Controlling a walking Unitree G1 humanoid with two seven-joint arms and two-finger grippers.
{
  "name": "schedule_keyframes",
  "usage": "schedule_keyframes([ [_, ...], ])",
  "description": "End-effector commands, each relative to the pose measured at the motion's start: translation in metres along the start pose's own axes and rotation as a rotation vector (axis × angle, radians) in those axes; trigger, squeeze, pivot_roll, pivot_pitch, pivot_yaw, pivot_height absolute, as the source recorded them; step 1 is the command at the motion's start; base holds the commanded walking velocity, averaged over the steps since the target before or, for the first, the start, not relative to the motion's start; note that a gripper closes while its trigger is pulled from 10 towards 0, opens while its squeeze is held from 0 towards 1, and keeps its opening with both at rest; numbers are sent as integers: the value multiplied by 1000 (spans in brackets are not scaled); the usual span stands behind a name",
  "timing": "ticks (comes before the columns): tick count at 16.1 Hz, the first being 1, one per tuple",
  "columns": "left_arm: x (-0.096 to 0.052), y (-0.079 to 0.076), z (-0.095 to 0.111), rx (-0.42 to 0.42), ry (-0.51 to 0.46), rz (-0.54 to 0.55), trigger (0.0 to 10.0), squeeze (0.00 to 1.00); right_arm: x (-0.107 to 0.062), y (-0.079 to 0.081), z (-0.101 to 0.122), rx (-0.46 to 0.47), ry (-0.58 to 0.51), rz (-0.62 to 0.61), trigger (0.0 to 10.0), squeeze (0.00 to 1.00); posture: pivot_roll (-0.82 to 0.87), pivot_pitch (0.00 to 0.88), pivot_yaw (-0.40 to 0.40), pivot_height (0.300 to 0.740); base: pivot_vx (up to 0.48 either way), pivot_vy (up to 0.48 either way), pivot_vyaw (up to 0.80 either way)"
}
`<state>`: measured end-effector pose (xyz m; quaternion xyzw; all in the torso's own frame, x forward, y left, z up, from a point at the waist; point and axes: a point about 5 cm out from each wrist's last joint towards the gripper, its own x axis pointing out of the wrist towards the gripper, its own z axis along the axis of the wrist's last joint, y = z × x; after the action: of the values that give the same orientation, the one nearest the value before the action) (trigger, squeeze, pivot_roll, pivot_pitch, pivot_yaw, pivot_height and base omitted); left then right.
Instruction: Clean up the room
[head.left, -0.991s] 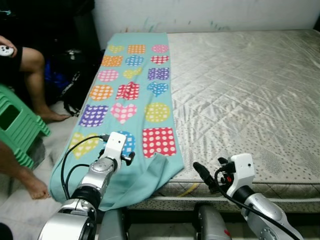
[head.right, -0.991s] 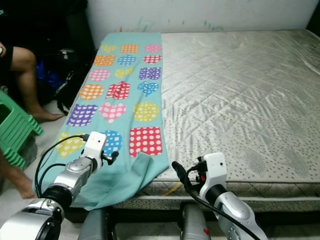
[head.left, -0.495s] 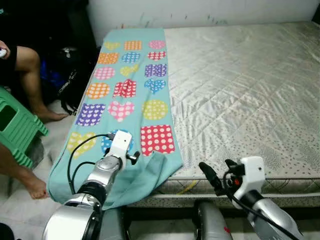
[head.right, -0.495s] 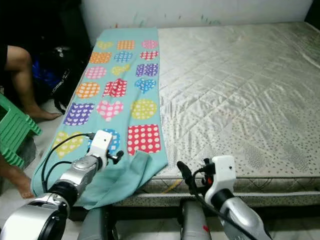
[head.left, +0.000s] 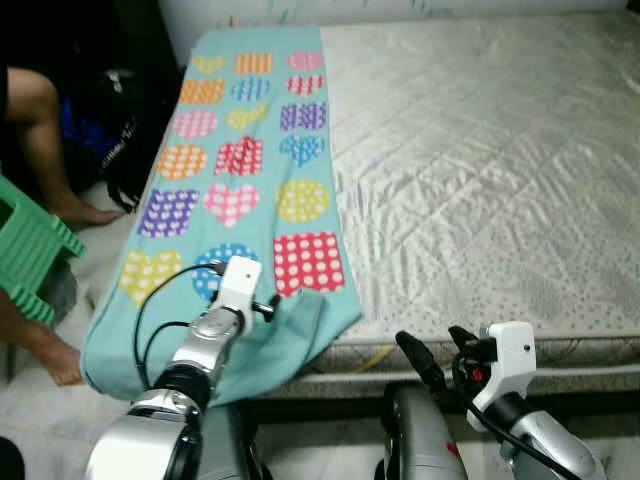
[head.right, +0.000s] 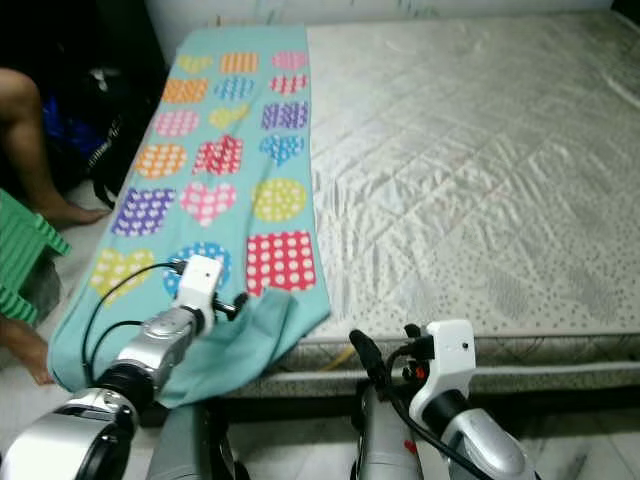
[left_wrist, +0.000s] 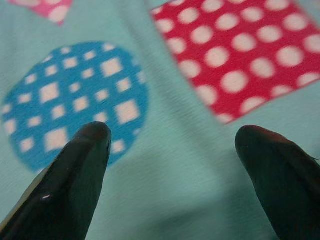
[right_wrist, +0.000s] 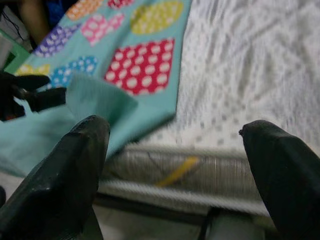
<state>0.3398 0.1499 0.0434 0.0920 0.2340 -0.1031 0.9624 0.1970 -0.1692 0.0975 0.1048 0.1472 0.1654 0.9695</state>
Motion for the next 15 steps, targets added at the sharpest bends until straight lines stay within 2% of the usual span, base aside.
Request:
schedule_keyframes([
  [1, -2, 10, 0, 1, -3, 33, 10000, 0, -3, -1, 1, 3, 3, -11, 10000, 0, -222, 160, 60, 546, 0, 0, 0],
  [2, -2, 13, -2, 6, 7, 30, 10000, 0, -5, -2, 0, -1, 9, -17, 10000, 0, -224, 167, 60, 546, 0, 0, 0],
  [5, -1, 8, -2, 81, 37, -35, 10000, 0, -9, -3, 0, -3, 19, -39, 10000, 0, -233, 191, 67, 546, 0, 0, 0],
  [7, 2, 4, 10, 108, 7, -36, 10000, 0, -14, -3, -3, -1, 28, -51, 10000, 0, -237, 196, 72, 546, 0, 0, 0],
  [10, 4, 11, 36, 127, -78, 41, 10000, 0, -16, -4, -7, 2, 40, -65, 10000, 0, -233, 200, 76, 546, 0, 0, 0],
  [12, 4, 12, 39, 142, -88, 43, 10000, 0, -15, -4, -8, 6, 41, -69, 10000, 0, -231, 202, 79, 546, 0, 0, 0],
  [14, 6, 2, 36, 164, -74, -30, 10000, 0, -15, -3, -8, 8, 39, -70, 10000, 0, -230, 201, 80, 546, 0, 0, 0],
  [15, 7, -11, 33, 198, -48, -105, 10000, 0, -14, -3, -8, 9, 38, -71, 10000, 0, -230, 200, 82, 546, 0, 0, 0],
])
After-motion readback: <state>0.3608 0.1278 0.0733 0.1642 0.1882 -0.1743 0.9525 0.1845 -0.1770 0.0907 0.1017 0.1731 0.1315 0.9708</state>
